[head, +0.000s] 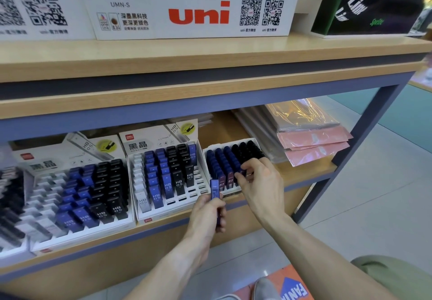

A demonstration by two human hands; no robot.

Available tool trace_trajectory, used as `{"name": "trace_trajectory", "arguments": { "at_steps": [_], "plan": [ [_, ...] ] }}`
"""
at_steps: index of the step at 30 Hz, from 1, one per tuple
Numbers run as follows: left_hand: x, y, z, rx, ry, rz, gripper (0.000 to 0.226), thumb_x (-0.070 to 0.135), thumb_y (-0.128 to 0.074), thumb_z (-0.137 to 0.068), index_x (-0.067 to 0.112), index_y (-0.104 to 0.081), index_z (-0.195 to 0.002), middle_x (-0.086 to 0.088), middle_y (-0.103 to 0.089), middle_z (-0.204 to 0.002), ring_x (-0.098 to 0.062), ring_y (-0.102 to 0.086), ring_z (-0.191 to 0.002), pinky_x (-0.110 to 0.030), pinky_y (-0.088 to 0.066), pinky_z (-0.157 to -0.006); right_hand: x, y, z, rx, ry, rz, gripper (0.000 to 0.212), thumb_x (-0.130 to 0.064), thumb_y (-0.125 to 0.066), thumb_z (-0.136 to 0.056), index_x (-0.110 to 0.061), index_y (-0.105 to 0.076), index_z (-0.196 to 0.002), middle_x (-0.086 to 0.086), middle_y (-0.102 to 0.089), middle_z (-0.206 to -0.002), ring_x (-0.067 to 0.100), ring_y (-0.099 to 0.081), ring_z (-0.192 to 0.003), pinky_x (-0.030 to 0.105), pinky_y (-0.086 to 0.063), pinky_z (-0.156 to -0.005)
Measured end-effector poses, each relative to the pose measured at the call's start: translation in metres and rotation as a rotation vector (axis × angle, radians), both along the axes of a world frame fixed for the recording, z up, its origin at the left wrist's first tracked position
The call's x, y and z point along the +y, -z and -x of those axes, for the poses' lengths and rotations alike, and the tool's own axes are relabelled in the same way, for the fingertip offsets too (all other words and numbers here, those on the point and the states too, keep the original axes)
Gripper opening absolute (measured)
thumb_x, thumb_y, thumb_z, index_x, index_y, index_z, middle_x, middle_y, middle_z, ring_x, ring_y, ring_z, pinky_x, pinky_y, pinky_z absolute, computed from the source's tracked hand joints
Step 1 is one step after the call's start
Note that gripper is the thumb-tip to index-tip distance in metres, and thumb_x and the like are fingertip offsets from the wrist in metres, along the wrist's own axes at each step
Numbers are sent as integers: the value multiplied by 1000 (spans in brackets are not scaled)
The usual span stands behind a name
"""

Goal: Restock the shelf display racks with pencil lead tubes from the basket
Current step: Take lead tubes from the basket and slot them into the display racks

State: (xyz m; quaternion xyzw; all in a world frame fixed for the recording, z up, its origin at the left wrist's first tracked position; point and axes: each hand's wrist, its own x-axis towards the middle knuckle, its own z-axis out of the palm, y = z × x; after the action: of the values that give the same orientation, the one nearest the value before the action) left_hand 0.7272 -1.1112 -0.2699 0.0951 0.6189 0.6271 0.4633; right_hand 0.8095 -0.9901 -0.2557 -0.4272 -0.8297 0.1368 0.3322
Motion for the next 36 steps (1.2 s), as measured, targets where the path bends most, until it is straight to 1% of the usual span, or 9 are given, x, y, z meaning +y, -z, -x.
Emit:
{"name": "trace_trajectory", "arguments": {
  "at_steps": [5, 10, 13, 17, 20, 23, 29, 33, 36],
  "plan": [
    [-10, -7, 5, -46, -43, -56, 30, 6, -41, -104, 1, -70, -108, -9, -63, -66, -18, -51, -52, -29, -43, -49, -22, -14, -1, 131, -13, 82, 15, -29, -73, -89, -28, -59, -94, -14, -60, -82, 4, -59, -71, 29, -50, -64],
    [-30, -13, 6, 61, 42, -98, 25, 8, -49, -105, 11, -73, -110, -16, -74, -89, -18, -65, -69, -26, -54, -62, -42, -37, -2, 154, -124, 513, 32, -49, -85, -73, -32, -64, -90, -14, -71, -74, -3, -66, -68, 25, -54, -69],
    [-45, -16, 5, 122, 60, -132, 23, 8, -58, -102, 17, -76, -112, -17, -76, -103, -16, -69, -77, -27, -57, -74, -51, -40, 4, 153, -192, 618, 29, -35, -90, -72, -30, -68, -90, -10, -75, -76, 1, -70, -68, 32, -59, -74],
    [-63, -25, 12, 54, -56, -155, 25, 5, -70, -93, 15, -75, -116, -15, -78, -100, -22, -70, -82, -38, -56, -85, -60, -44, 13, 251, -293, 772, 23, -17, -86, -79, -24, -73, -96, -3, -77, -84, 11, -74, -77, 38, -61, -85],
    [-74, -33, 18, 29, -75, -161, 17, 8, -66, -96, 11, -79, -107, -18, -77, -104, -24, -70, -86, -40, -54, -86, -67, -49, 19, 312, -363, 835, 22, -7, -76, -86, -23, -73, -101, 0, -78, -84, 14, -74, -79, 39, -59, -88],
    [-89, -35, 23, 31, -84, -148, 19, 2, -63, -96, 6, -78, -107, -17, -77, -104, -26, -73, -91, -36, -58, -91, -71, -54, 25, 367, -433, 867, 26, 0, -68, -90, -21, -71, -107, 5, -78, -83, 17, -73, -80, 36, -58, -90],
    [-117, -25, 36, 49, -152, -130, 24, 1, -74, -88, -3, -72, -111, -19, -77, -99, -30, -76, -96, -29, -62, -83, -83, -50, 38, 335, -516, 795, 26, -7, -74, -89, -27, -74, -105, 1, -78, -86, 16, -74, -83, 41, -60, -90],
    [-119, -21, 43, 105, -166, -75, 24, 3, -78, -85, -1, -75, -108, -16, -78, -94, -28, -76, -94, -24, -59, -78, -84, -46, 46, 279, -500, 687, 24, -12, -81, -83, -31, -75, -97, -3, -76, -86, 13, -73, -80, 42, -61, -85],
    [-119, -21, 46, 175, -204, -1, 25, 12, -83, -83, 12, -77, -107, -6, -80, -93, -18, -76, -95, -20, -53, -81, -85, -44, 54, 308, -475, 620, 25, -10, -81, -83, -30, -74, -95, -5, -75, -84, 10, -72, -78, 38, -61, -82]
  ]
}}
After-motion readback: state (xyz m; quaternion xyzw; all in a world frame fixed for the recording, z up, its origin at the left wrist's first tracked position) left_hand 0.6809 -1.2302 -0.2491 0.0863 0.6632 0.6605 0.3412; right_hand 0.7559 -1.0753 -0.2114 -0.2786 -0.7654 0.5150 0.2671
